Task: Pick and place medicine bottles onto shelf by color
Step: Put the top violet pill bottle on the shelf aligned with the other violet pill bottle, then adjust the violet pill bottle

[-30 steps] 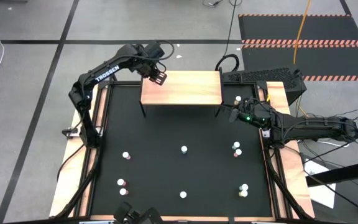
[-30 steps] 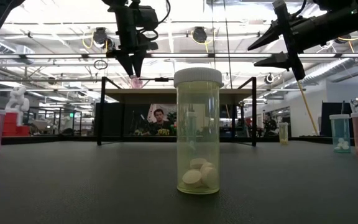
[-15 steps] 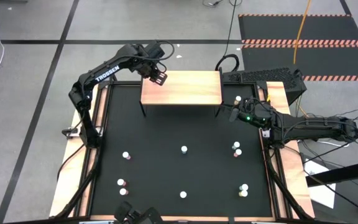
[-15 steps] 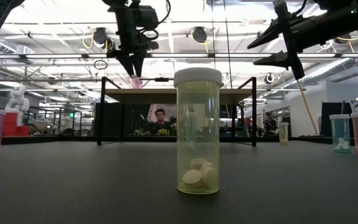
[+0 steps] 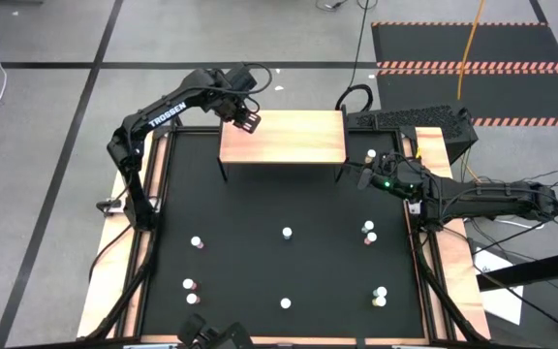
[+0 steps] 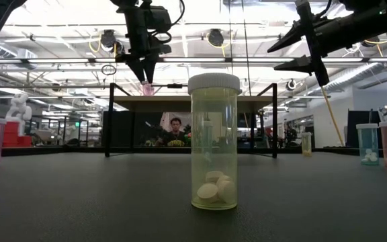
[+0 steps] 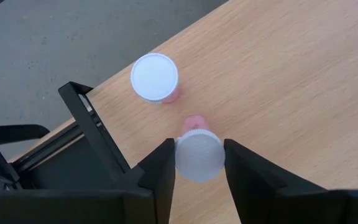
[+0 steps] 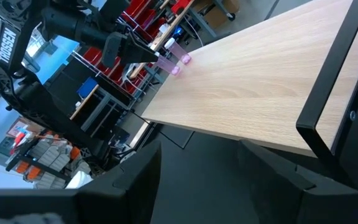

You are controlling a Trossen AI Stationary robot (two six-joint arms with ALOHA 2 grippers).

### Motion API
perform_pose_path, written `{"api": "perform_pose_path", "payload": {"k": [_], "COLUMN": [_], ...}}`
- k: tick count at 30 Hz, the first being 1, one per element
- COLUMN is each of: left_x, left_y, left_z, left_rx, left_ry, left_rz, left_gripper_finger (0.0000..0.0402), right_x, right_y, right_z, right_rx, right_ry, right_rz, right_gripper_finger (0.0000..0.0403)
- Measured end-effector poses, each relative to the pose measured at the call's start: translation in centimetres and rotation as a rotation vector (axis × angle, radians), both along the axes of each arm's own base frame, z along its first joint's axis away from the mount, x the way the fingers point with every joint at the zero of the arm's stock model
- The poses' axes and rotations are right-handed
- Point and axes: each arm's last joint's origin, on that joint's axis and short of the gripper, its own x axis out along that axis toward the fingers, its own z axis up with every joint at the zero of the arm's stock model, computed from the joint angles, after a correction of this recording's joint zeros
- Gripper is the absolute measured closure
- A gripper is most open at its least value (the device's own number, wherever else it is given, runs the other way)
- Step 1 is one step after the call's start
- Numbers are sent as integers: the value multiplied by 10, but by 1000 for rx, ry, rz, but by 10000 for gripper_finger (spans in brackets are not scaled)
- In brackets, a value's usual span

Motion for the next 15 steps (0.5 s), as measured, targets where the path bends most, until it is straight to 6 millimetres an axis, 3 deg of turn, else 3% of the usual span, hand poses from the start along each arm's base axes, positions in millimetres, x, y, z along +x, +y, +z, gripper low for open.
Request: {"api": "perform_pose_path", "payload": {"k": [9,15], "left_x": [-2,-2], "left_y": [3,2], "left_z": [0,0], "left_rx": [-3,-4], "left_ry": [-3,-1], "left_rz": [15,11], "left_gripper_finger": [205,189], "right_x": [0,0], "right_y": [0,0], "right_z": [0,0], "right_rx": [0,6], "right_ry": [0,-3], "right_rz": [3,2], "right_gripper_finger": [195,195]}}
